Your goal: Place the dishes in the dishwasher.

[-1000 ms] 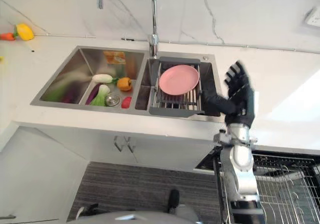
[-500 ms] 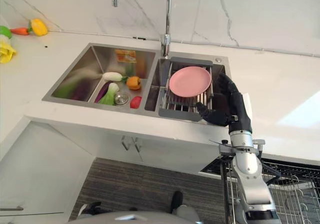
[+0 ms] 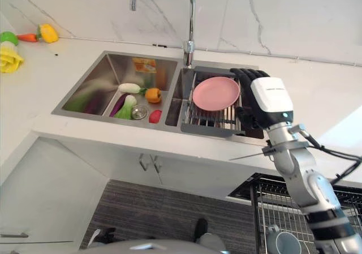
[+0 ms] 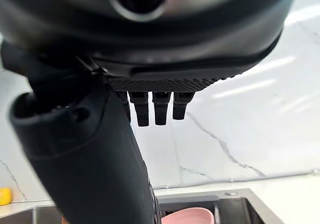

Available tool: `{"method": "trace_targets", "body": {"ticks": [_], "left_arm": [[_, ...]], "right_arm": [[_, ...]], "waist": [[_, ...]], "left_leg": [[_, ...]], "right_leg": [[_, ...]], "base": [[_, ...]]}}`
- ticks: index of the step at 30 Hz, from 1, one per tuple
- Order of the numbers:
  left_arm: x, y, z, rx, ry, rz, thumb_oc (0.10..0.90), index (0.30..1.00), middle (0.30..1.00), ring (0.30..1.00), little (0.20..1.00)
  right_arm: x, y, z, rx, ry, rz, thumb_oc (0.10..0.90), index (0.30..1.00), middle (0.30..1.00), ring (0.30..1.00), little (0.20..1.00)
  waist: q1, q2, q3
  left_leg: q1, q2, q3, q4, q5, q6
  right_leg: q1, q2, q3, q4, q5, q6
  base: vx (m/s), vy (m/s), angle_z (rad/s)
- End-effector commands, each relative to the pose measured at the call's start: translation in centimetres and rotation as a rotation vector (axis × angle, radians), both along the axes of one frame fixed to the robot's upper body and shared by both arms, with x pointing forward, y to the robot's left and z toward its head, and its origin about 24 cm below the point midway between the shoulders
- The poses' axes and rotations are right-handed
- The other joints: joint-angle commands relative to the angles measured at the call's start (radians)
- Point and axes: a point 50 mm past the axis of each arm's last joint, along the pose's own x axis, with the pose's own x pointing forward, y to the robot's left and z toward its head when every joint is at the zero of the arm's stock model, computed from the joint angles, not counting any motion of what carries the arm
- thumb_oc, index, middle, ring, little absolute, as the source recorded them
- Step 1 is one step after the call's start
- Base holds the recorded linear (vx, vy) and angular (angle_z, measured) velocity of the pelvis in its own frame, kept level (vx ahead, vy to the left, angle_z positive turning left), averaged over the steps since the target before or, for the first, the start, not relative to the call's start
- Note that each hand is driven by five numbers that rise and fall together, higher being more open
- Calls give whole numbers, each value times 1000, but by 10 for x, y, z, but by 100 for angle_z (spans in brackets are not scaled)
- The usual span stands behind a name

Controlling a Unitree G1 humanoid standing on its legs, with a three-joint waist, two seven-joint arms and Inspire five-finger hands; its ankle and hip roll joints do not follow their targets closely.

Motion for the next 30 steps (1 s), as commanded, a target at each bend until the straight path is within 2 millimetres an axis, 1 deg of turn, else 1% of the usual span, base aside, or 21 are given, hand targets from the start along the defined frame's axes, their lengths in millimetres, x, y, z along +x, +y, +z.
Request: {"method": "trace_targets", "body": {"ticks": [1, 2, 6, 7, 8, 12, 19, 22, 25, 26, 30], "left_arm": [[-2, 4, -1, 27, 53, -119, 800, 900, 900, 900, 900], [-3, 4, -1, 27, 58, -121, 800, 900, 900, 900, 900], [-3, 4, -1, 27, 58, -120, 800, 900, 900, 900, 900], [-3, 5, -1, 25, 67, -130, 800, 900, 900, 900, 900], [-4, 5, -1, 23, 73, -127, 800, 900, 900, 900, 900], [-8, 5, -2, 10, 89, -110, 800, 900, 900, 900, 900], [-12, 5, -3, -7, 100, -110, 800, 900, 900, 900, 900], [-11, 5, -3, -11, 98, -111, 800, 900, 900, 900, 900], [-10, 4, -3, -18, 94, -113, 800, 900, 900, 900, 900], [-10, 4, -3, -21, 93, -113, 800, 900, 900, 900, 900], [-10, 3, -3, -25, 93, -118, 800, 900, 900, 900, 900]], "right_arm": [[13, 7, 38, -43, -160, 27, 800, 900, 900, 900, 900], [19, 5, 36, -65, -144, 13, 800, 900, 900, 900, 900], [19, 6, 36, -65, -145, 14, 800, 900, 900, 900, 900], [30, 0, 33, -167, -76, -21, 800, 900, 900, 900, 900], [33, 1, 34, -165, -71, -16, 800, 900, 900, 900, 900], [34, 2, 32, -189, -23, 2, 800, 900, 900, 900, 900], [37, -5, 27, -246, 56, -7, 800, 900, 900, 900, 900], [40, -7, 22, -256, 89, -17, 800, 900, 900, 900, 900], [44, -11, 21, -303, 123, -30, 800, 900, 900, 900, 900], [46, -16, 15, -314, 150, -49, 800, 900, 900, 900, 900], [53, -19, 11, -367, 183, -72, 800, 900, 900, 900, 900]], "waist": [[39, -47, -45], [43, -49, -46], [41, -48, -46], [64, -57, -48], [64, -57, -48], [64, -57, -48], [67, -56, -49], [68, -56, -49], [68, -55, -49], [69, -55, -49], [73, -54, -49]], "left_leg": [[-62, 21, 46, 7, 59, -32], [-63, 21, 45, 7, 59, -32], [-63, 21, 44, 7, 59, -32], [-66, 20, 38, 7, 59, -34], [-66, 19, 37, 7, 60, -35], [-69, 17, 31, 7, 60, -36], [-72, 15, 26, 7, 61, -37], [-71, 15, 25, 7, 61, -37], [-72, 15, 25, 7, 62, -39], [-71, 15, 24, 7, 63, -39], [-73, 16, 21, 7, 64, -40]], "right_leg": [[138, -97, 32, 13, -160, 136], [139, -98, 29, 13, -161, 136], [139, -98, 29, 13, -161, 136], [143, -100, 18, 13, -162, 137], [143, -100, 16, 13, -162, 137], [146, -102, 8, 13, -163, 137], [150, -105, -2, 13, -164, 138], [152, -106, -3, 13, -164, 138], [153, -107, -7, 13, -165, 138], [154, -107, -10, 13, -166, 137], [155, -109, -13, 13, -166, 137]], "base": [[-4, 30, 10], [0, 24, 12], [0, 5, 6], [0, 0, 0], [0, 0, 0], [-3, 11, 8], [-5, 5, 3], [0, 0, 0], [0, 0, 0], [0, 0, 0], [0, 0, 0]]}}
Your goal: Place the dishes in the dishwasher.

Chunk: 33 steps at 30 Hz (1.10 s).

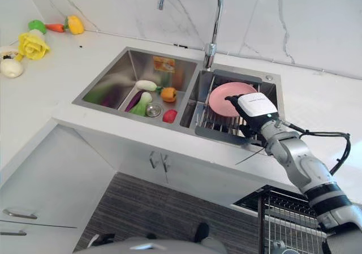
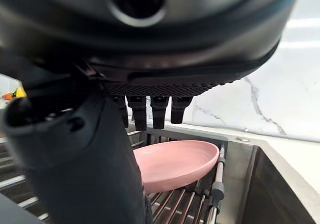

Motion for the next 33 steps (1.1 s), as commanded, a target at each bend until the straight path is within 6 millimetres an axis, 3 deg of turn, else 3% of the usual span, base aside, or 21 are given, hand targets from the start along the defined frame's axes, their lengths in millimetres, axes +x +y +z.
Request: {"method": "trace_targets", "body": {"ticks": [1, 9, 18, 19, 20, 21, 23, 25, 33], "left_arm": [[0, -3, -2, 2, 47, -108, 800, 900, 900, 900, 900], [1, -6, -2, 11, 45, -103, 800, 900, 900, 900, 900], [7, -9, -1, 36, 11, -118, 800, 900, 900, 900, 900], [7, -10, -1, 35, 11, -120, 800, 900, 900, 900, 900], [7, -10, -1, 36, 11, -119, 800, 900, 900, 900, 900], [6, -10, -2, 38, 14, -125, 800, 900, 900, 900, 900], [5, -10, -2, 42, 19, -129, 800, 900, 900, 900, 900], [4, -9, -2, 44, 19, -129, 800, 900, 900, 900, 900], [0, -4, -1, 71, 32, -122, 800, 900, 900, 900, 900]], "right_arm": [[21, 2, 45, -106, -165, 19, 800, 900, 900, 900, 900], [33, 0, 47, -228, -300, -40, 800, 900, 900, 900, 900], [41, 2, 24, -345, -393, -123, 800, 900, 900, 900, 900], [43, 4, 24, -332, -426, -131, 733, 799, 799, 799, 799], [43, 5, 23, -332, -427, -131, 707, 761, 761, 761, 761], [45, 5, 18, -337, -415, -138, 599, 599, 599, 599, 599], [49, 9, 16, -350, -422, -132, 474, 411, 411, 411, 411], [50, 9, 16, -349, -432, -136, 400, 300, 300, 300, 300], [52, 2, 31, -344, -541, -173, 400, 300, 300, 300, 300]], "waist": [[17, -41, -47], [27, -31, -45], [47, -21, -43], [53, -20, -43], [53, -21, -43], [57, -21, -43], [70, -21, -44], [71, -21, -44], [98, -20, -48]], "left_leg": [[-64, 22, 58, -6, 63, -42], [-70, 22, 48, -6, 66, -45], [-74, 25, 35, -6, 68, -50], [-76, 26, 30, -6, 70, -50], [-76, 26, 30, -6, 70, -51], [-78, 26, 27, -6, 72, -51], [-81, 26, 22, -6, 74, -53], [-82, 27, 20, -6, 75, -53], [-100, 29, -12, -6, 89, -63]], "right_leg": [[141, -94, 19, 13, -167, 134], [144, -95, 9, 13, -170, 133], [148, -93, -6, 13, -178, 129], [149, -93, -9, 13, -178, 129], [149, -93, -9, 13, -179, 129], [150, -92, -12, 13, -179, 128], [151, -91, -18, 13, -181, 127], [151, -90, -23, 13, -181, 127], [157, -87, -56, 13, -186, 123]], "base": [[0, 0, 0], [0, -1, 1], [-2, -12, 5], [1, -9, 10], [2, -14, 9], [-2, -12, 5], [-1, -8, 2], [-3, -10, 6], [-3, -7, 11]]}}
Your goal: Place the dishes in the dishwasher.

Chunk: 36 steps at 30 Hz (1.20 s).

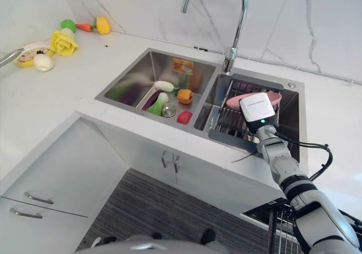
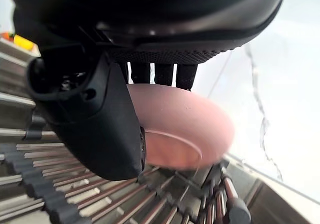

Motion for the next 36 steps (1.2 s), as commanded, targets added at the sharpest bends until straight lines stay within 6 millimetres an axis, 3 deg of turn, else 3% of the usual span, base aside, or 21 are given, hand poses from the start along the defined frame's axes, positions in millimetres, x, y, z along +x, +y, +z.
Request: {"method": "trace_targets", "body": {"ticks": [1, 8, 11, 13, 20, 29, 30, 31, 32, 33, 34, 35, 36], "left_arm": [[8, 4, 1, 43, 14, -102, 800, 900, 900, 900, 900], [5, 3, 1, 47, 19, -96, 800, 900, 900, 900, 900], [8, 1, 1, 41, 8, -93, 800, 900, 900, 900, 900], [8, -2, 0, 36, 3, -84, 800, 900, 900, 900, 900], [13, -5, 1, 36, -6, -114, 800, 900, 900, 900, 900], [32, 0, 5, 70, -52, -157, 800, 900, 900, 900, 900], [33, 0, 5, 71, -52, -160, 800, 900, 900, 900, 900], [42, 5, 8, 87, -76, -179, 800, 900, 900, 900, 900], [43, 5, 9, 88, -77, -180, 800, 900, 900, 900, 900], [55, 11, 13, 111, -117, -180, 800, 900, 900, 900, 900], [58, 16, 15, 125, -124, -170, 800, 900, 900, 900, 900], [61, 25, 18, 153, -135, -154, 800, 900, 900, 900, 900], [59, 31, 19, 172, -135, -129, 800, 900, 900, 900, 900]], "right_arm": [[32, 6, 75, -24, -310, 14, 400, 300, 300, 300, 300], [25, -6, 98, 10, -430, 0, 400, 300, 300, 300, 300], [16, -9, 117, 37, -524, 22, 400, 300, 300, 300, 300], [0, -7, 140, 67, -667, 74, 400, 300, 300, 300, 300], [-37, -9, 147, 209, -794, 117, 400, 300, 300, 300, 300], [-91, -23, 155, 251, -998, 91, 400, 300, 300, 300, 300], [-92, -23, 155, 251, -999, 89, 400, 300, 300, 300, 300], [-99, -29, 158, 237, -1038, 63, 400, 300, 300, 300, 300], [-99, -29, 159, 237, -1040, 62, 400, 300, 300, 300, 300], [-108, -35, 165, 206, -1092, 40, 400, 300, 300, 300, 300], [-109, -35, 166, 211, -1119, 32, 400, 300, 300, 300, 300], [-107, -34, 166, 219, -1138, 27, 400, 300, 300, 300, 300], [-103, -33, 165, 225, -1128, 27, 400, 300, 300, 300, 300]], "waist": [[44, -45, -36], [48, -42, -37], [42, -41, -36], [27, -37, -35], [-17, -50, -30], [-139, -75, 5], [-134, -76, 3], [-166, -88, 27], [-159, -89, 24], [-198, -102, 56], [-202, -106, 67], [-195, -112, 80], [-164, -109, 79]], "left_leg": [[-79, 42, 53, -19, 88, -65], [-89, 39, 40, -19, 92, -69], [-91, 38, 34, -19, 92, -69], [-90, 38, 38, -19, 89, -67], [-75, 32, 75, -17, 67, -45], [-81, 3, 172, -19, 37, 0], [-84, 3, 176, -19, 37, 1], [-109, 0, 203, -19, 38, 9], [-115, -1, 210, -19, 39, 10], [-138, 0, 235, -19, 40, 19], [-147, 9, 269, -19, 35, 23], [-159, 32, 324, -19, 47, 20], [-158, 66, 396, -19, 57, 9]], "right_leg": [[134, -66, 6, 15, -175, 108], [136, -66, -11, 15, -175, 108], [134, -67, -14, 15, -176, 109], [131, -69, -12, 15, -177, 110], [115, -73, 36, 15, -166, 118], [9, -101, 177, 18, -107, 149], [4, -102, 181, 18, -105, 150], [-45, -109, 221, 21, -77, 162], [-55, -109, 228, 22, -73, 163], [-110, -112, 259, 35, -47, 180], [-152, -114, 254, 61, -38, 193], [-192, -126, 205, 97, -23, 200], [-193, -172, 50, 128, -23, 200]], "base": [[-4, -5, 22], [-7, 0, 19], [0, 4, 6], [0, 17, 8], [4, 40, -4], [-27, 108, -39], [-190, 128, -64], [-133, 81, -89], [-277, 164, -97], [-213, 136, -71], [-338, 125, -73], [-286, 59, -119], [-234, 86, -202]]}}
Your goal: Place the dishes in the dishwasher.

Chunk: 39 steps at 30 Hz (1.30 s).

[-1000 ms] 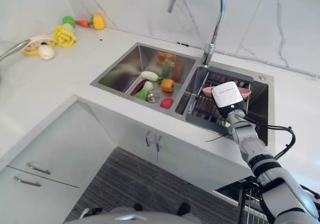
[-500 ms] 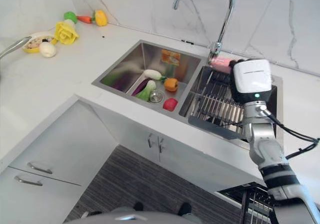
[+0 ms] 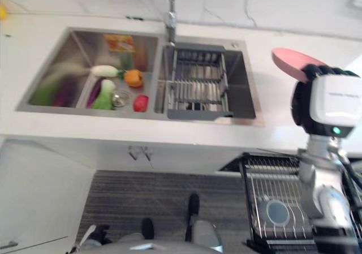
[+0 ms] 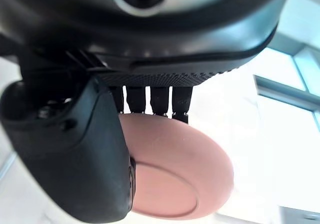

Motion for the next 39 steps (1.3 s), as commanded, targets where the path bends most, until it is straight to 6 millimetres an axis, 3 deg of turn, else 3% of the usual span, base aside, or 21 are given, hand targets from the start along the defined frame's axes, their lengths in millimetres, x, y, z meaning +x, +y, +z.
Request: {"method": "trace_targets", "body": {"ticks": [1, 2, 3, 5, 6, 7, 9, 10, 12, 15, 19, 23, 30, 39], "left_arm": [[10, 14, 5, 60, -36, 46, 800, 900, 900, 900, 900], [8, 14, 5, 60, -34, 48, 800, 900, 900, 900, 900], [7, 15, 5, 56, -38, 73, 800, 900, 900, 900, 900], [3, 15, 4, 50, -36, 95, 800, 900, 900, 900, 900], [3, 12, 3, 36, -45, 118, 800, 900, 900, 900, 900], [5, 9, 3, 31, -50, 106, 800, 900, 900, 900, 900], [3, 3, 1, 16, -40, 100, 800, 900, 900, 900, 900], [2, 3, 1, 17, -38, 98, 800, 900, 900, 900, 900], [-2, -3, -2, -2, -26, 122, 800, 900, 900, 900, 900], [-7, -6, -4, -6, -16, 156, 800, 900, 900, 900, 900], [-9, -11, -6, -14, -3, 147, 800, 900, 900, 900, 900], [-4, -19, -6, -32, -16, 83, 800, 900, 900, 900, 900], [-3, -19, -6, -40, -16, 59, 800, 900, 900, 900, 900], [-17, -17, -9, -34, 47, 27, 800, 900, 900, 900, 900]], "right_arm": [[1, 1, 75, -115, -397, -17, 400, 300, 300, 300, 300], [2, 2, 74, -115, -394, -15, 400, 300, 300, 300, 300], [3, 0, 73, -131, -376, -30, 400, 300, 300, 300, 300], [4, 1, 71, -135, -357, -38, 400, 300, 300, 300, 300], [2, -2, 65, -121, -327, -65, 400, 300, 300, 300, 300], [1, -3, 60, -103, -307, -71, 400, 300, 300, 300, 300], [-6, -5, 55, -88, -298, -84, 400, 300, 300, 300, 300], [-7, -5, 54, -87, -296, -86, 400, 300, 300, 300, 300], [-9, 1, 42, -50, -263, -56, 400, 300, 300, 300, 300], [-2, 10, 20, -4, -134, 7, 400, 300, 300, 300, 300], [-2, 19, 5, -5, -26, 68, 400, 300, 300, 300, 300], [2, 33, -27, 25, 154, 150, 400, 300, 300, 300, 300], [14, 20, -59, 7, 331, 72, 400, 300, 300, 300, 300], [36, -5, -81, -47, 467, -58, 400, 300, 300, 300, 300]], "waist": [[71, 14, 1], [70, 14, 5], [81, 10, 2], [87, 5, 6], [78, 4, 9], [79, -1, 5], [78, -12, -6], [81, -11, -12], [93, -13, -21], [96, -3, -24], [85, 13, -31], [80, 49, -32], [95, 77, -30], [122, 96, -23]], "left_leg": [[10, 128, 112, -41, 36, -58], [19, 129, 113, -41, 33, -60], [20, 141, 160, -38, 45, -59], [41, 141, 181, -39, 38, -59], [43, 138, 192, -37, 40, -55], [35, 129, 185, -35, 40, -50], [19, 115, 212, -28, 56, -45], [28, 113, 191, -35, 39, -51], [14, 115, 226, -14, 79, -63], [13, 127, 221, 6, 86, -76], [16, 144, 204, 9, 96, -90], [34, 174, 164, 3, 102, -121], [40, 195, 140, 11, 115, -138], [49, 193, 122, 23, 112, -145]], "right_leg": [[175, -235, -466, 164, -295, 55], [183, -235, -467, 167, -300, 56], [198, -263, -535, 184, -292, 49], [207, -276, -521, 218, -300, 55], [210, -285, -429, 258, -309, 63], [227, -288, -377, 247, -322, 68], [261, -286, -334, 185, -310, 74], [270, -282, -316, 176, -319, 82], [306, -290, -373, 76, -280, 83], [331, -275, -386, 50, -280, 81], [362, -261, -419, 50, -301, 67], [408, -228, -433, 34, -346, 56], [444, -208, -456, 41, -378, 35], [470, -205, -473, 46, -394, 28]], "base": [[-100, 90, -238], [-88, 66, -221], [-72, 16, -188], [-52, 17, -150], [-30, -22, -100], [-54, -46, -58], [-48, -65, -2], [-51, -72, -3], [-22, -135, -15], [14, -153, -36], [30, -114, 8], [58, -99, 24], [29, -51, 18], [12, -11, 8]]}}
